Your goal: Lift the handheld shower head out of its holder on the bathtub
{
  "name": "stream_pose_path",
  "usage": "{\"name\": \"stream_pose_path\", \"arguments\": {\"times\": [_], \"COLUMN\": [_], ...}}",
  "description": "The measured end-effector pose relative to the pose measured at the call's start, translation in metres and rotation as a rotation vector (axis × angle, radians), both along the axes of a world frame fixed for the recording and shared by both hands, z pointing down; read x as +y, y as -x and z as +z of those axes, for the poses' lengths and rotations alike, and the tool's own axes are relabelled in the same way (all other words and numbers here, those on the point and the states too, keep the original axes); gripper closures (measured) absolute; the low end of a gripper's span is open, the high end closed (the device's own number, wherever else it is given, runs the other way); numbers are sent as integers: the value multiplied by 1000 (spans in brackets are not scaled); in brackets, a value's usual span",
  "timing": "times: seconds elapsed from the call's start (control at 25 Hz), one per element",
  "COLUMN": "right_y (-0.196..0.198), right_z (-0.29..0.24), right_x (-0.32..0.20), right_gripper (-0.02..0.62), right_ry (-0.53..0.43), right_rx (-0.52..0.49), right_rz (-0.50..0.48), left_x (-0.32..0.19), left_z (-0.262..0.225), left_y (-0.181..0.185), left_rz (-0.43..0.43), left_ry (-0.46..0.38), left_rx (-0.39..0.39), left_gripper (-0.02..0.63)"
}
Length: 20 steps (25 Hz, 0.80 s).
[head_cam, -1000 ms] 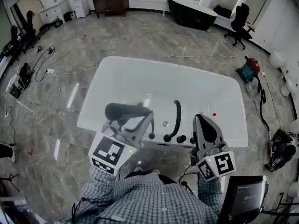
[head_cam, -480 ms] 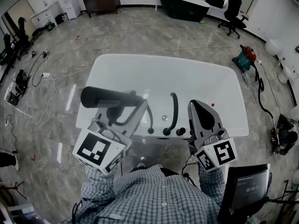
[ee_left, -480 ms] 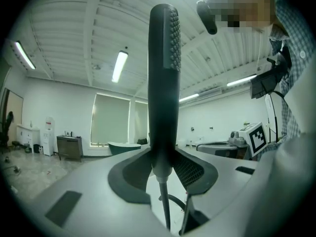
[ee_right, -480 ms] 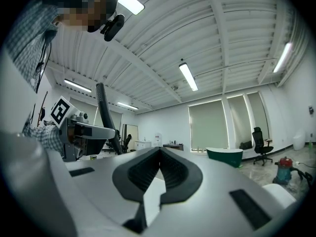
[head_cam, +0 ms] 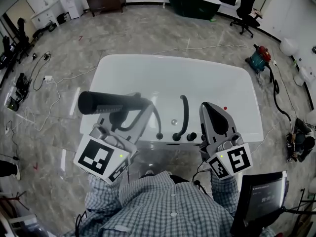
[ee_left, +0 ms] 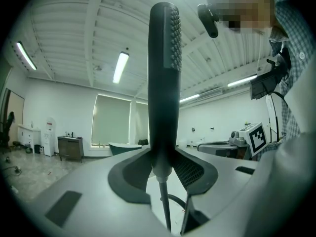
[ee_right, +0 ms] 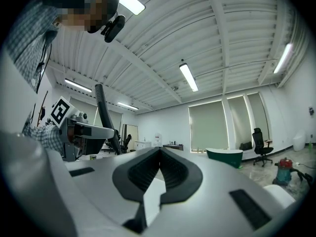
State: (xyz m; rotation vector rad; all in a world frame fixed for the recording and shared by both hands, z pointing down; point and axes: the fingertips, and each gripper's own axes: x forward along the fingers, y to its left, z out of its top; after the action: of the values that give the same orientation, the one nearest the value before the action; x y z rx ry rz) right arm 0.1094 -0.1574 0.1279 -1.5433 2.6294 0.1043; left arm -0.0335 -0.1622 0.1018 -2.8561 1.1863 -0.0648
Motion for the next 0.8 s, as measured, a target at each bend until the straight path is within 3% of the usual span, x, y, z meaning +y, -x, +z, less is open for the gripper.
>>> {"name": "stream_pose_path", "arguments": {"times": [0.8], "right_y": [-6], "right_z": [-2], "right_x": [-4], "right_gripper": [580], "right_ry": [-6], "right_rx": [5], "right_rz": [-5], "left_x": [-1], "left_z": [0], "left_y": [2], "left_rz": [-19], "left_ry": [5], "left_rx": [9], "left_gripper": [479]}}
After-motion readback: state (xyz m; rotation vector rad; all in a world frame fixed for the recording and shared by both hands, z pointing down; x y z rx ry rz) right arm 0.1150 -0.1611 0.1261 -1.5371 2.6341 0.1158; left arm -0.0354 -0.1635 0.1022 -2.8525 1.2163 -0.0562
